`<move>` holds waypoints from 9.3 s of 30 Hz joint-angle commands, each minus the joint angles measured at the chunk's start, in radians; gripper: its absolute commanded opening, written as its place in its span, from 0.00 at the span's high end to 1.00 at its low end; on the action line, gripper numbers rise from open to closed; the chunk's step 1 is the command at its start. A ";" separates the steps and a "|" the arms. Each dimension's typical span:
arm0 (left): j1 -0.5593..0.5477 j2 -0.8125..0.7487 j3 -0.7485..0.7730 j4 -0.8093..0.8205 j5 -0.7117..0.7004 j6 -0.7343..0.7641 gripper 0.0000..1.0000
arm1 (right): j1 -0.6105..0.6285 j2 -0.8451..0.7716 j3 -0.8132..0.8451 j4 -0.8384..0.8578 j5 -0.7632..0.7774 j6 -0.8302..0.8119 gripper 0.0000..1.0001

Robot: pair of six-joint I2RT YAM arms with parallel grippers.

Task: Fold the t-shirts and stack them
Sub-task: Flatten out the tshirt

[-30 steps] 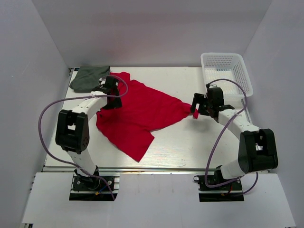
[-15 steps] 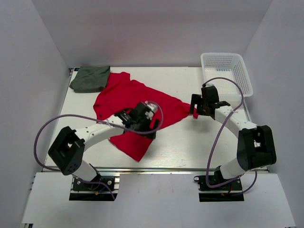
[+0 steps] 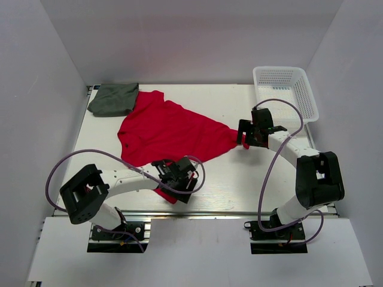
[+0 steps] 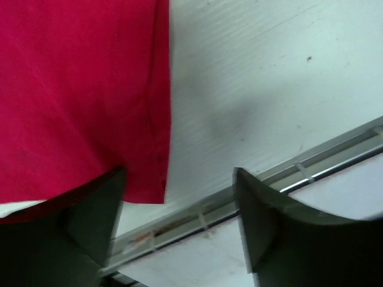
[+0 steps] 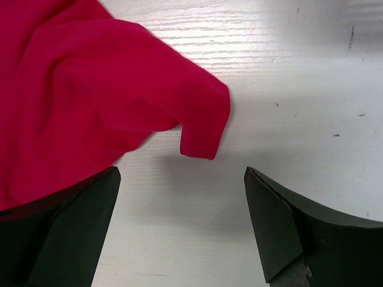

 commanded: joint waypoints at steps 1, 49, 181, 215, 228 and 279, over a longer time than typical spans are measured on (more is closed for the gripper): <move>-0.016 -0.039 -0.032 0.017 -0.012 -0.032 0.22 | -0.004 -0.006 0.028 0.012 -0.010 -0.003 0.10; -0.004 -0.329 0.609 -0.342 -1.252 -0.187 1.00 | -0.035 -0.170 0.270 -0.146 -0.182 -0.053 1.00; 0.030 -0.613 1.096 0.195 -0.162 1.031 1.00 | -0.082 -0.866 0.771 -0.258 -0.021 -0.141 1.00; 0.356 -0.156 0.302 1.279 -0.537 1.455 1.00 | -0.084 -0.367 0.291 0.161 0.077 -0.116 1.00; 0.555 0.169 0.944 0.651 -0.846 0.790 1.00 | -0.082 -0.387 0.381 0.096 0.168 -0.096 1.00; 0.556 -0.200 0.771 0.375 -0.811 0.522 1.00 | -0.082 -0.542 0.311 0.088 -0.016 -0.067 1.00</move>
